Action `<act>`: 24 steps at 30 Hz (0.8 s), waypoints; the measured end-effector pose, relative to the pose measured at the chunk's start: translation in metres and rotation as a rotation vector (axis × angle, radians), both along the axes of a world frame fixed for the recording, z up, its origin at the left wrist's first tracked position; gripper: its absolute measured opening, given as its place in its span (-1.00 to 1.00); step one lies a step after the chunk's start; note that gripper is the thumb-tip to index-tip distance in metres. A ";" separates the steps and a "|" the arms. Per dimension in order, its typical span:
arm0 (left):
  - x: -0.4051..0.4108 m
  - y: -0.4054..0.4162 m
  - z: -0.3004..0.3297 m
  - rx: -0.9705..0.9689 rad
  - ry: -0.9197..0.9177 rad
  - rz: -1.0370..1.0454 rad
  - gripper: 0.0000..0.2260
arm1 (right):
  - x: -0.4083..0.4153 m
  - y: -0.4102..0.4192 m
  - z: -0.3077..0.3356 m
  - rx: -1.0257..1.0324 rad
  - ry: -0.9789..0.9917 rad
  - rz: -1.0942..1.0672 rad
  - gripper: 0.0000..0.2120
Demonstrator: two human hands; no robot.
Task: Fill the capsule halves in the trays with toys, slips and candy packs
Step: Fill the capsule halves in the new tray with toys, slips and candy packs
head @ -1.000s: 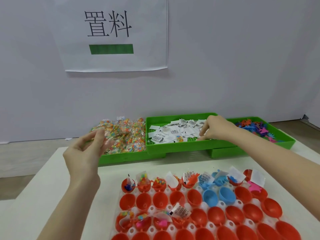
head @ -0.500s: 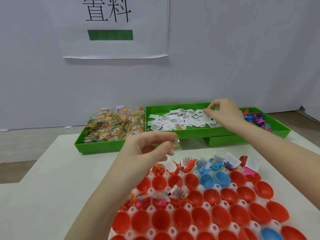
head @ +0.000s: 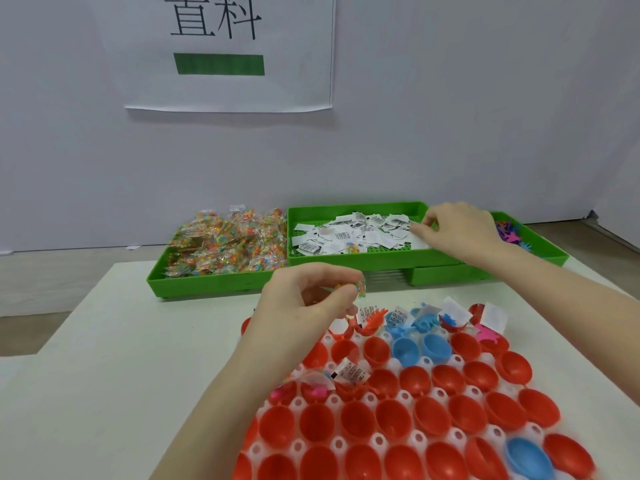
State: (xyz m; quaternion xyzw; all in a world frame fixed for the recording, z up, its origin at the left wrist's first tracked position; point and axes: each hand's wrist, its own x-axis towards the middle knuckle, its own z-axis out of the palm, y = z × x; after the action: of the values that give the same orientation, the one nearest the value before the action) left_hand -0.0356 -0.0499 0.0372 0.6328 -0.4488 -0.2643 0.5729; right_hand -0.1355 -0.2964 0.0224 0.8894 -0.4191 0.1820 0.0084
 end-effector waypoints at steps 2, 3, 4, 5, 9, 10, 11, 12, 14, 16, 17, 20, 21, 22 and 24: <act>0.002 0.001 0.001 -0.013 -0.022 0.015 -0.82 | -0.002 0.003 0.001 0.082 -0.080 0.083 -0.75; 0.003 0.002 0.001 -0.019 -0.026 0.025 -0.82 | -0.004 0.005 0.002 0.159 -0.138 0.132 -0.77; 0.004 0.002 0.002 -0.024 -0.024 0.033 -0.83 | -0.005 0.008 0.003 0.246 -0.200 0.176 -0.80; 0.004 0.003 0.002 -0.028 -0.021 0.037 -0.83 | -0.008 0.010 0.005 0.332 -0.259 0.206 -0.82; 0.004 0.003 0.003 -0.033 -0.021 0.043 -0.85 | -0.016 0.013 0.006 0.548 -0.349 0.199 -0.91; 0.004 0.003 0.003 -0.031 -0.016 0.043 -0.85 | -0.018 0.013 0.006 0.578 -0.331 0.193 -0.90; 0.004 0.002 0.002 -0.030 -0.013 0.044 -0.86 | -0.020 0.012 0.005 0.588 -0.309 0.186 -0.89; 0.004 0.002 0.002 -0.030 -0.014 0.046 -0.86 | -0.022 0.011 0.003 0.578 -0.287 0.180 -0.87; 0.003 0.002 0.001 -0.031 -0.019 0.051 -0.86 | -0.025 0.010 0.000 0.513 -0.245 0.177 -0.86; 0.004 0.002 0.001 -0.034 -0.023 0.056 -0.87 | -0.025 0.007 -0.004 0.437 -0.242 0.157 -0.86; 0.004 0.002 0.001 -0.035 -0.026 0.058 -0.87 | -0.023 0.005 -0.004 0.399 -0.262 0.130 -0.84; 0.004 0.002 0.001 -0.040 -0.032 0.064 -0.87 | -0.017 -0.002 -0.005 0.266 -0.319 -0.001 -0.80; 0.005 0.001 0.001 -0.041 -0.037 0.068 -0.86 | -0.015 -0.005 -0.006 0.230 -0.303 -0.047 -0.79; 0.005 0.001 0.001 -0.042 -0.040 0.071 -0.86 | -0.013 -0.007 -0.006 0.202 -0.278 -0.085 -0.77; 0.006 0.002 0.000 -0.043 -0.046 0.069 -0.86 | -0.009 -0.010 -0.007 0.149 -0.246 -0.143 -0.70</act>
State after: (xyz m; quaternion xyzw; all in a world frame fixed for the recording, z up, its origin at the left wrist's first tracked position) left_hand -0.0301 -0.0483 0.0377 0.6414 -0.4451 -0.2201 0.5848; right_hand -0.1441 -0.3062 0.0153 0.8263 -0.4918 0.2570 -0.0963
